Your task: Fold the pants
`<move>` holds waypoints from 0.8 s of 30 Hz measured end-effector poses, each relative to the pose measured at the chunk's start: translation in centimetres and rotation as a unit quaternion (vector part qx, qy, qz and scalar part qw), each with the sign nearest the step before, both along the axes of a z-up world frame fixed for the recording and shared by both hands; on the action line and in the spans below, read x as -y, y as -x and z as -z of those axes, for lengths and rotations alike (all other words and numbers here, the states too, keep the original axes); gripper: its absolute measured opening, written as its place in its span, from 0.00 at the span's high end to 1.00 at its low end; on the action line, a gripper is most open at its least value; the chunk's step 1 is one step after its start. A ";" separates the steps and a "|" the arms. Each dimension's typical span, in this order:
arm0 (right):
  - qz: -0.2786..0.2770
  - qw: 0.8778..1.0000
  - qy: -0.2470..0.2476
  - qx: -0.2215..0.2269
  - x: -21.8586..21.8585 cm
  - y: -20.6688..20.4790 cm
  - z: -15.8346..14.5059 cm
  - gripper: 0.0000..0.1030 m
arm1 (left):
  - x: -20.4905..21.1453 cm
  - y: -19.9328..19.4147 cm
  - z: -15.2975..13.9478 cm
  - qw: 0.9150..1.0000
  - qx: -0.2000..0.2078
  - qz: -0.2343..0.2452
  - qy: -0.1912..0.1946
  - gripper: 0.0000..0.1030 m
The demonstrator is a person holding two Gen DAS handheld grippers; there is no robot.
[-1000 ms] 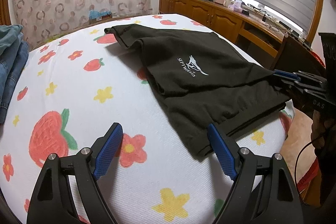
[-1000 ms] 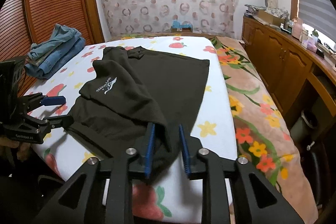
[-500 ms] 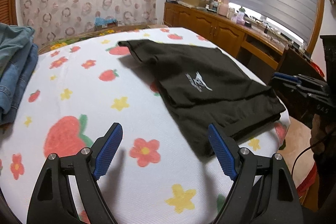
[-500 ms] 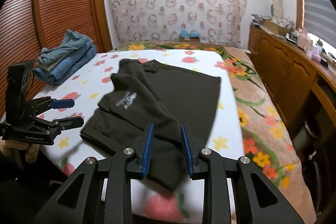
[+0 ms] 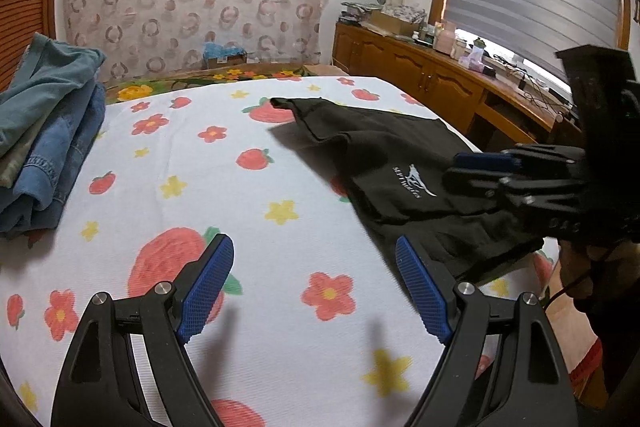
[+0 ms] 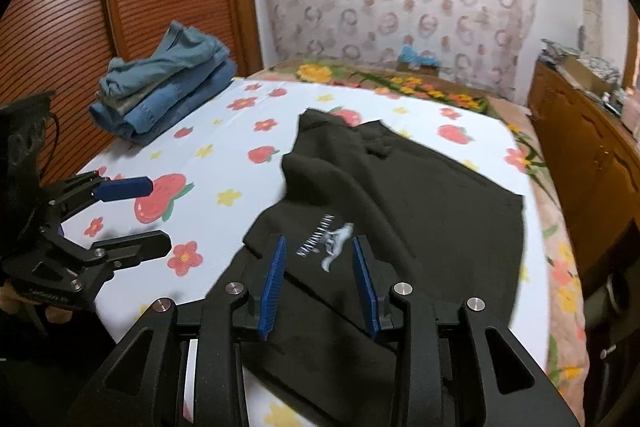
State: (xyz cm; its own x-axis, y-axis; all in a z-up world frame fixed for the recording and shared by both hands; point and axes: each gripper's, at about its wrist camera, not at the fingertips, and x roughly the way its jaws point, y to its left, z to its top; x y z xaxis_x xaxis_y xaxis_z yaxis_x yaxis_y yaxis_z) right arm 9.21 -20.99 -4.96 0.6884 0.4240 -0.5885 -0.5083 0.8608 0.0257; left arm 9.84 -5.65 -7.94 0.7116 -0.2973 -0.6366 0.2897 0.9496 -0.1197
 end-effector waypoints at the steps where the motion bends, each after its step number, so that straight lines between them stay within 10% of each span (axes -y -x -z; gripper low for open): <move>1: -0.005 1.000 0.004 -0.004 -0.2 -0.3 0.1 0.66 | -0.2 0.0 0.0 1.000 0.000 -0.002 0.000 0.18; 20: -0.057 0.993 0.104 -0.027 -4.2 -3.2 1.6 0.66 | -1.6 0.0 0.3 1.000 -0.004 -0.013 0.009 0.18; 24: -0.058 0.994 0.085 -0.024 -3.9 -3.0 0.8 0.91 | -1.6 0.0 0.4 1.000 -0.005 -0.013 0.010 0.18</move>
